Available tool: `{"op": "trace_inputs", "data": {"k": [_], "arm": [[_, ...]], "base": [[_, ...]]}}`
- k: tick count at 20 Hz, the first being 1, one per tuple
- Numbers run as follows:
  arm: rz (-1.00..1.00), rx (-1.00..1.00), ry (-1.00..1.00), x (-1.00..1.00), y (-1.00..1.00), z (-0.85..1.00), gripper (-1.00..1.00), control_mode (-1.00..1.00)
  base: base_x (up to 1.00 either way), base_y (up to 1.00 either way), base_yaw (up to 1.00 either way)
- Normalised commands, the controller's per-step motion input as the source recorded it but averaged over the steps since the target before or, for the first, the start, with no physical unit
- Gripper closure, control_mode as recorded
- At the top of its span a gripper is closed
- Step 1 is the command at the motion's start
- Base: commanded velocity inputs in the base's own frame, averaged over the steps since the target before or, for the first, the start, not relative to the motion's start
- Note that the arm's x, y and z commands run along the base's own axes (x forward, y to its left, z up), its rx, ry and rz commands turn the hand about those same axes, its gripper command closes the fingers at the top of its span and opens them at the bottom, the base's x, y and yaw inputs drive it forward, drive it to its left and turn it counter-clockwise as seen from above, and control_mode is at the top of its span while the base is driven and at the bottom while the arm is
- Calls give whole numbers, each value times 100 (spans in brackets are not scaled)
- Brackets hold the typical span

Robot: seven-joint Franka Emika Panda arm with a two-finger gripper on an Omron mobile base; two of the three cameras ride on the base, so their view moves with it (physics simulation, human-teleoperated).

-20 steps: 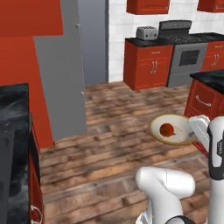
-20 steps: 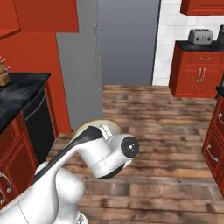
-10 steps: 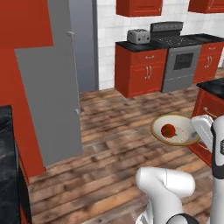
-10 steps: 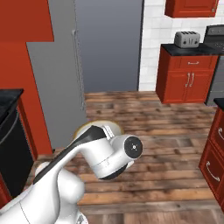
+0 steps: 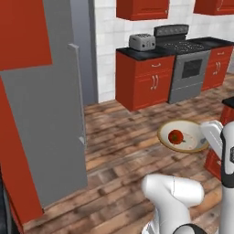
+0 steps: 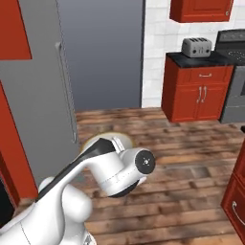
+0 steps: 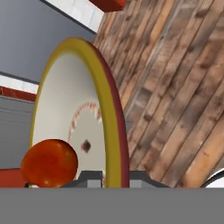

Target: Move the cup from next to the sink to the open cabinet. Then, move the bowl with the tomato to the fridge to clear the area for faucet cleaning.

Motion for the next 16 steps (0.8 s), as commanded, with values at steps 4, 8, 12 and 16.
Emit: {"op": "trace_inputs", "data": {"k": [4,8,12,16], "arm": [[0,0,0,0,0,0,100,100],[0,0,0,0,0,0,100,100],[0,0,0,0,0,0,100,100],[0,0,0,0,0,0,100,100]], "base": [[100,-39,2],[100,-45,9],[100,-38,21],[100,-26,38]]}}
